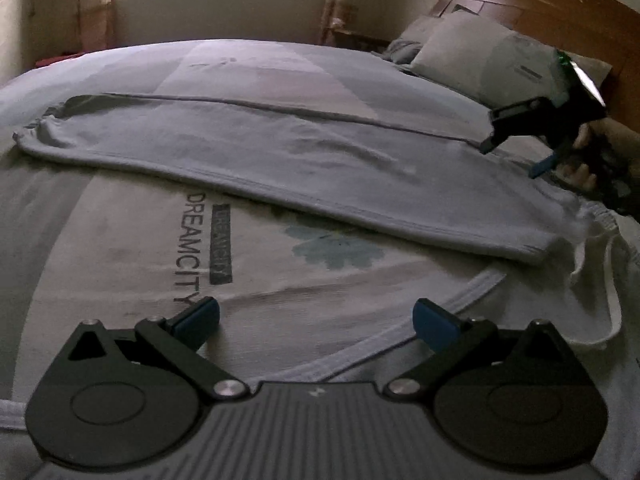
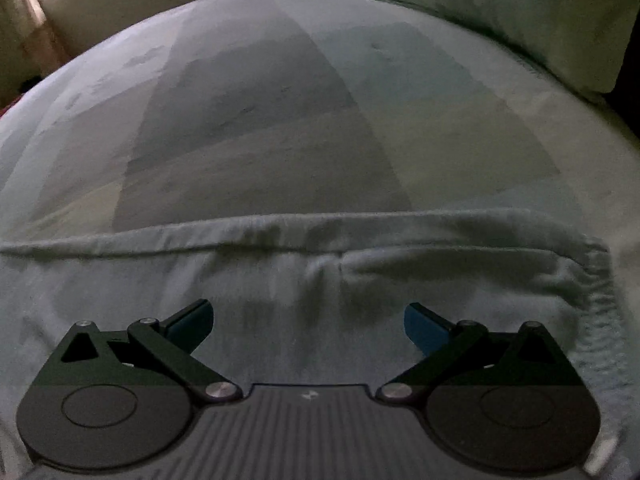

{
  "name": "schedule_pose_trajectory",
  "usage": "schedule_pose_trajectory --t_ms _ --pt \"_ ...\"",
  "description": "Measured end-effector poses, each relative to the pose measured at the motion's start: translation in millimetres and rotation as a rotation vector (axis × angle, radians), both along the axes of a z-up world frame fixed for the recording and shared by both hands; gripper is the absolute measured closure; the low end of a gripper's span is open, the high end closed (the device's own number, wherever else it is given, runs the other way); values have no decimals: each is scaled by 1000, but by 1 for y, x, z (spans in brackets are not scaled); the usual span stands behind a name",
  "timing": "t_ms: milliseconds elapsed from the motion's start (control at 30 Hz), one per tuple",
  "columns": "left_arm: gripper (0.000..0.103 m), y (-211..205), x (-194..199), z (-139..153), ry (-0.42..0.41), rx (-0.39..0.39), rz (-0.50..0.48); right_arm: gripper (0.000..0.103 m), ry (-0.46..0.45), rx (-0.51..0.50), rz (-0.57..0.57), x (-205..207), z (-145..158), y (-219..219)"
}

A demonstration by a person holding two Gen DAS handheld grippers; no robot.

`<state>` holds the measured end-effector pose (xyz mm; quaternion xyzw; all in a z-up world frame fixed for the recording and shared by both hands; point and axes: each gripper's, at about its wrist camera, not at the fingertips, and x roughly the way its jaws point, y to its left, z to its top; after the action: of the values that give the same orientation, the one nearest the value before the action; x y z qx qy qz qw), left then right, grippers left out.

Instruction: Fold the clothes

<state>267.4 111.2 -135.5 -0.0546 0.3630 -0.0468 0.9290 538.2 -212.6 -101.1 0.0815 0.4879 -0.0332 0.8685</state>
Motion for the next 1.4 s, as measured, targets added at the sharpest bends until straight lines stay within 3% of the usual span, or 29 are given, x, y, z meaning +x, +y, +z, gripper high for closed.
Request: schedule_pose_trajectory --t_ms 67,167,333,433,567,700,767,867,967,1133,1267,1400 --pt "1 -3 1 -1 -1 27 -5 0 17 -34 -15 10 -10 4" --pt "1 -6 0 -1 -3 48 -12 0 -27 -73 -24 16 -14 4" --pt "1 2 -3 2 -13 13 -5 0 -32 -91 -42 17 -2 8" --pt "1 6 -5 4 -13 -2 -4 0 -62 -94 45 2 12 27" --pt "1 10 -5 5 0 17 -9 0 -34 -75 192 -8 20 67" --pt "1 13 -5 6 11 38 -10 0 -75 -186 367 -10 24 133" --pt "1 20 -5 4 18 37 10 0 -75 -192 423 -7 20 158" --pt "1 29 -4 3 25 21 38 0 -56 -199 461 1 5 187" --pt "1 34 -6 3 23 14 45 0 -63 -206 422 15 -12 194" --pt "1 35 -7 2 26 19 45 0 -124 -94 362 8 1 184" --pt "1 32 -7 3 26 35 42 0 -120 38 475 -18 17 182" --pt "1 28 -8 5 18 37 27 0 -95 50 562 -45 25 183"
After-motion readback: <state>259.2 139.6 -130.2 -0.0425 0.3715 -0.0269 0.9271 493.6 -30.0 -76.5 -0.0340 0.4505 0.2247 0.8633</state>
